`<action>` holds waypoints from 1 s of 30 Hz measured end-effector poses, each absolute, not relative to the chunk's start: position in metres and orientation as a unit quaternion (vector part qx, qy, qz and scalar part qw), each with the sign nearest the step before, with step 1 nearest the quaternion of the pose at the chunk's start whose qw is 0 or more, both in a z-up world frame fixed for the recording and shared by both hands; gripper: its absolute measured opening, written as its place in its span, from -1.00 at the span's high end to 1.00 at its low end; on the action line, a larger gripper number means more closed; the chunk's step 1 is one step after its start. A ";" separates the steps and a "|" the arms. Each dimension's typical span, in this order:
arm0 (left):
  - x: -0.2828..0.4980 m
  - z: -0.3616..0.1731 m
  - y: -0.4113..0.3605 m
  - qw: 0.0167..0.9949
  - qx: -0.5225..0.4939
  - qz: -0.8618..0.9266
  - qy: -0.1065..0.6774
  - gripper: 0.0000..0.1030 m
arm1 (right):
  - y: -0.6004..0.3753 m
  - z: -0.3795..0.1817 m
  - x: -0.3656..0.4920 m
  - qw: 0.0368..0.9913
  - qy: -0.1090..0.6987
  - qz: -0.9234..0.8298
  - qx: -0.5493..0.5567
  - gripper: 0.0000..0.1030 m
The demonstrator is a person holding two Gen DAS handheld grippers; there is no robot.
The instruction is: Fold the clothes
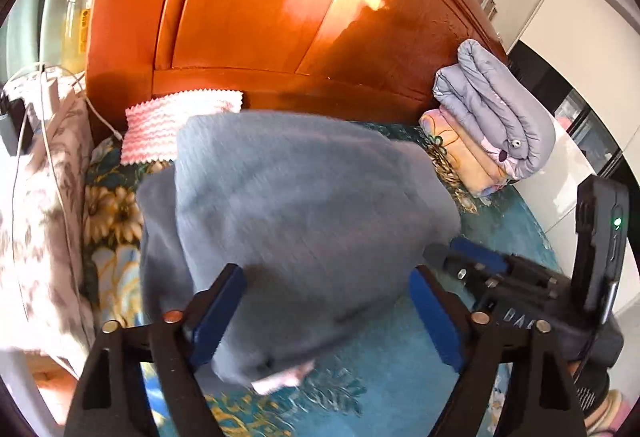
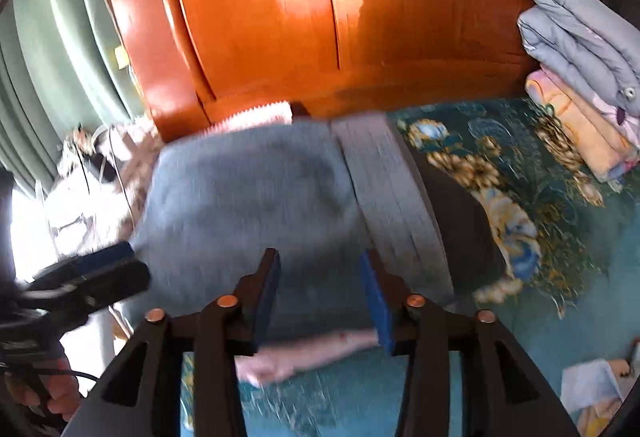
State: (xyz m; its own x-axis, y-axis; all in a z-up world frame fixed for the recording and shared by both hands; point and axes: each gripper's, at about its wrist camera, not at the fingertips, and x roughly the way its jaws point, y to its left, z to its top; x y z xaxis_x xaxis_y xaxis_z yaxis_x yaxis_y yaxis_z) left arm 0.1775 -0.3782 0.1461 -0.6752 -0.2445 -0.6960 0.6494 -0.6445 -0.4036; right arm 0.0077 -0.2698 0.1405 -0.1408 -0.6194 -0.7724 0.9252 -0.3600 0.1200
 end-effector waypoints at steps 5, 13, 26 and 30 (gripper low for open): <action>0.177 0.129 -0.342 0.266 0.315 -0.848 0.334 -1.00 | -0.237 0.115 0.008 0.523 0.177 -0.715 0.429 -0.17; 0.179 0.099 -0.304 0.299 0.338 -0.835 0.315 -1.00 | -0.193 0.067 0.020 0.483 0.150 -0.717 0.479 -0.37; 0.182 0.058 -0.315 0.312 0.338 -0.809 0.366 -1.00 | -0.184 0.066 0.014 0.443 0.133 -0.764 0.449 -0.96; 0.179 0.050 -0.316 0.321 0.340 -0.805 0.366 -1.00 | -0.185 0.058 0.009 0.425 0.134 -0.772 0.453 -0.96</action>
